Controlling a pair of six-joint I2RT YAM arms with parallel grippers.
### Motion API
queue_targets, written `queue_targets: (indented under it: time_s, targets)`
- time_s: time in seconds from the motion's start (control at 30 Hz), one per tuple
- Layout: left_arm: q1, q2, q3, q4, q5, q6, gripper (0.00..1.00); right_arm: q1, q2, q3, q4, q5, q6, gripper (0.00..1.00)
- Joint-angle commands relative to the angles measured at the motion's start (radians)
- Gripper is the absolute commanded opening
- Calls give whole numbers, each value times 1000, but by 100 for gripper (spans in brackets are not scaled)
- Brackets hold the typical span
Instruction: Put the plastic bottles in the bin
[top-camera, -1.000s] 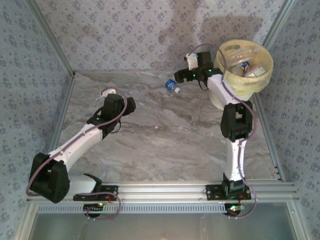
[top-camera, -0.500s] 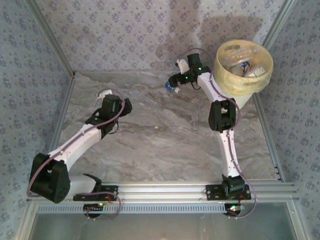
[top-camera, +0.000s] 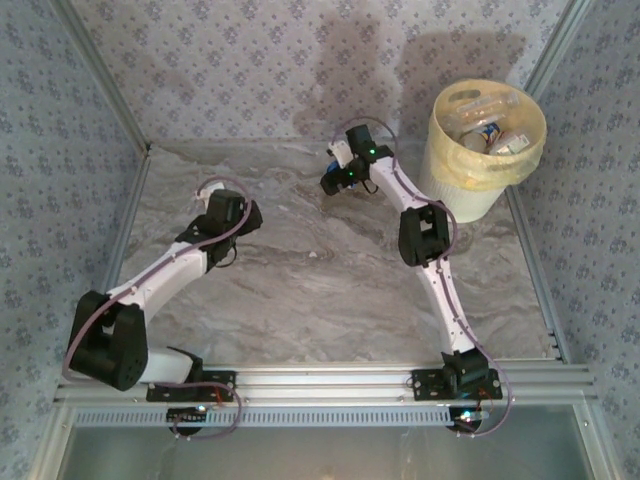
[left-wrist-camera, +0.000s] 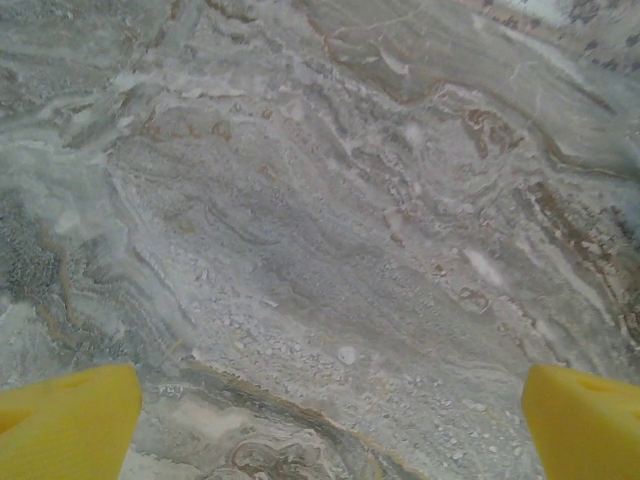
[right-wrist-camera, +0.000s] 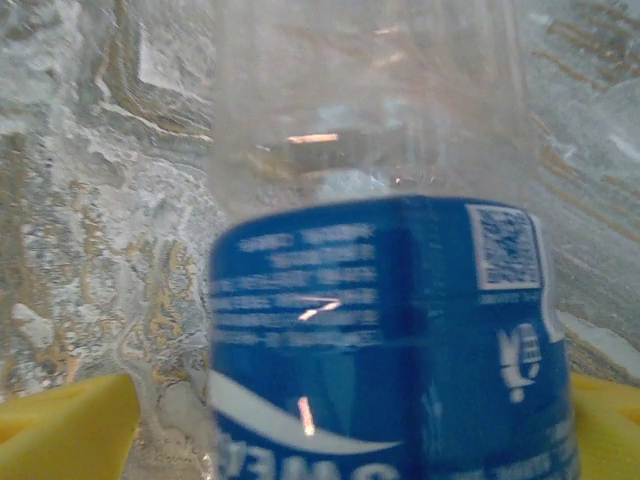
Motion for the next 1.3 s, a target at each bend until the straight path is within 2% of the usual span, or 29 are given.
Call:
queue_targets:
  time_s: [0.0,0.1,0.2,0.53,0.87,1.07,1.27]
  targets:
    - [7,16,24,-12,11,-11,98,-7,24,48,18,79,2,98]
    - [7,21,27,-11,13,-9,98,-6,32,52,32,85,11,98]
    - [7,24,25,-12,12,-9,98,-2,33,52,45,86,3,90]
    - [9,39,27,-9,17,-11,98,19,-7,2,48,137,-71,75]
    - [9,15,17,-3,31,-17,98,33,-350,-511,282,139,-119,62]
    - [9,8,11,10,48,-28,98,38,-605,-876,462,142,-57,59]
    - [9,16,9,38,99,-41,98,51,-816,-1164,594,197,13,58]
